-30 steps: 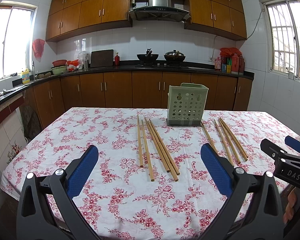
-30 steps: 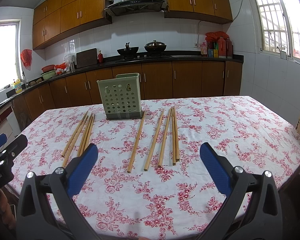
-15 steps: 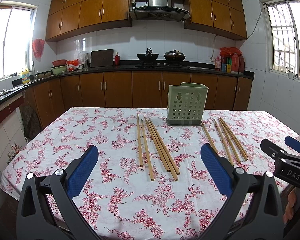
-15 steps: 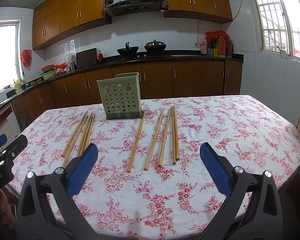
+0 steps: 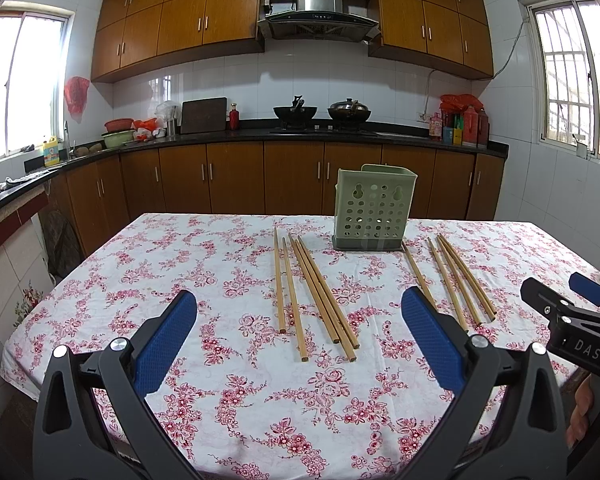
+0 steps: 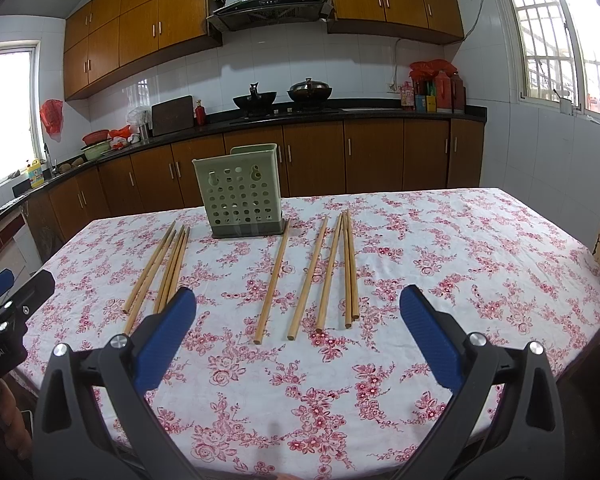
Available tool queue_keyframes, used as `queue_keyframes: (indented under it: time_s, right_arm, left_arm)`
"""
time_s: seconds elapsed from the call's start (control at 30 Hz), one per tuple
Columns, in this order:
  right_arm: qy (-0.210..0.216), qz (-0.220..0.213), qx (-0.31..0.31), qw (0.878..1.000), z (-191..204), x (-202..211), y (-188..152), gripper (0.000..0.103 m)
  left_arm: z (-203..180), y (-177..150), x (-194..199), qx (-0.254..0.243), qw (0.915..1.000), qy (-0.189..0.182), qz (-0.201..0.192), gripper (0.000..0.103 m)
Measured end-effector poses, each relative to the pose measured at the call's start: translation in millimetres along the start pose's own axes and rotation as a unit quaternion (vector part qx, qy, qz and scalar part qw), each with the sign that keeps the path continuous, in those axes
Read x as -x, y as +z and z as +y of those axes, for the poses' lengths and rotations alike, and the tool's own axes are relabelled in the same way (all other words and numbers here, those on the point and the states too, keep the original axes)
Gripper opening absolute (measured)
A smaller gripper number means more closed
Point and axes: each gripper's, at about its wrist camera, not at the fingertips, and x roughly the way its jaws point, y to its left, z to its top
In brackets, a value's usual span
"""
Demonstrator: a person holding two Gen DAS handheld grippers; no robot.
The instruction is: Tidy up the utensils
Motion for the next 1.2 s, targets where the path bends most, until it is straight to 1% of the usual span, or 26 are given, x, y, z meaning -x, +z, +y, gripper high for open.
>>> queue_keyframes:
  time_s: [0.2, 0.33, 0.4, 0.5, 0.6, 0.67, 0.7, 0.77, 0.8, 0.87, 0.97, 1.03, 1.1, 1.2]
  right_arm:
    - [0.001, 0.005, -0.003, 1.0, -2.4, -2.3, -1.6, 0.099]
    - [-0.005, 0.02, -0.014, 1.0, -7.1, -14.4, 1.5, 0.099]
    - [-0.015, 0.036, -0.021, 0.999, -12.5, -23.4, 2.4, 0.099]
    - [-0.038, 0.079, -0.035, 0.996, -28.2, -46.3, 6.4, 0.099]
    - [-0.065, 0.13, -0.053, 0.988, -45.5, -73.2, 9.7, 0.099]
    - [-0.074, 0.161, -0.076, 0.981, -59.4, -91.1, 10.3, 0.098]
    - [-0.077, 0.169, -0.086, 0.979, -68.0, -98.9, 10.3, 0.096]
    - [-0.084, 0.184, -0.098, 0.974, -77.2, -111.9, 11.7, 0.078]
    - [-0.084, 0.188, -0.102, 0.973, -81.1, -117.4, 11.8, 0.074]
    - [-0.076, 0.204, -0.112, 0.97, -87.8, -130.8, 13.6, 0.059]
    - [-0.054, 0.229, -0.123, 0.964, -93.4, -154.9, 15.2, 0.048]
    - [-0.044, 0.24, -0.123, 0.962, -93.3, -167.2, 15.8, 0.045]
    - [-0.037, 0.246, -0.121, 0.961, -93.6, -176.5, 18.7, 0.041]
    - [-0.035, 0.251, -0.108, 0.961, -89.3, -185.9, 20.0, 0.033]
  left_arm:
    - [-3.4, -6.6, -6.2, 0.003, 1.0, 0.001, 0.006, 0.101]
    - [2.2, -5.0, -15.0, 0.009, 0.9998, 0.005, 0.018, 0.101]
    - [10.8, -3.7, -33.0, 0.021, 0.9985, 0.019, 0.048, 0.101]
    - [23.9, 1.5, -50.7, 0.03, 0.9952, 0.042, 0.084, 0.101]
    - [36.6, 3.0, -74.2, 0.039, 0.9884, 0.068, 0.13, 0.101]
    - [46.1, 3.0, -89.2, 0.052, 0.9822, 0.073, 0.165, 0.101]
    - [50.9, 2.3, -95.9, 0.061, 0.979, 0.067, 0.183, 0.101]
    - [58.3, 0.5, -103.7, 0.074, 0.9746, 0.063, 0.202, 0.101]
    - [61.2, -0.7, -107.0, 0.08, 0.9728, 0.063, 0.208, 0.101]
    - [66.8, -3.2, -114.8, 0.089, 0.9686, 0.062, 0.224, 0.101]
    - [73.8, -6.0, -126.6, 0.103, 0.9629, 0.054, 0.244, 0.101]
    - [77.7, -6.0, -132.8, 0.112, 0.96, 0.047, 0.252, 0.101]
    - [80.1, -5.3, -139.5, 0.115, 0.9591, 0.038, 0.256, 0.101]
    - [78.2, -3.9, -146.4, 0.104, 0.9592, 0.032, 0.261, 0.101]
